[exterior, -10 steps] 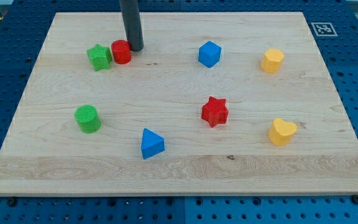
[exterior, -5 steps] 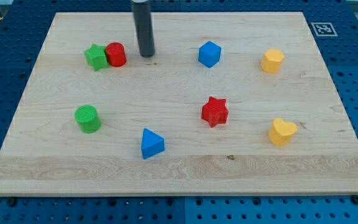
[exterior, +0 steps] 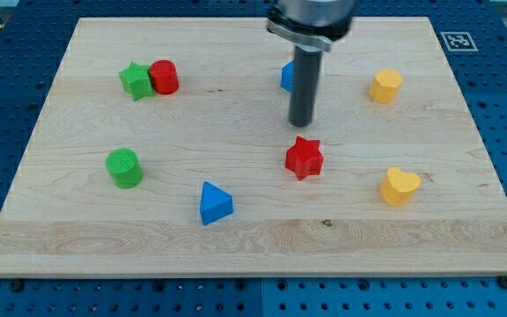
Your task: Move red star towards center
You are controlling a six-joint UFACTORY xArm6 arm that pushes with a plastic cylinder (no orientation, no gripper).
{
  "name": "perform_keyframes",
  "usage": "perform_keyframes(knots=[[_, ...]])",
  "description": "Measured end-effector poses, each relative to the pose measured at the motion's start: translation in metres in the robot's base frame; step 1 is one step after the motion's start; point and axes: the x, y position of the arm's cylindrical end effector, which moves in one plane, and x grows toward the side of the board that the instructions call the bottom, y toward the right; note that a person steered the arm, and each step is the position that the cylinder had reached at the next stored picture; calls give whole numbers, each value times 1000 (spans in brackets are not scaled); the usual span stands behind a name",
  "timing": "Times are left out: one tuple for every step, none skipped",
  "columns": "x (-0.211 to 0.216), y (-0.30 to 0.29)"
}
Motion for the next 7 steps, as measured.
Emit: perform_keyframes(knots=[[21, 25], [23, 34], [49, 44], [54, 44], [67, 44], [80, 34], [82, 22]])
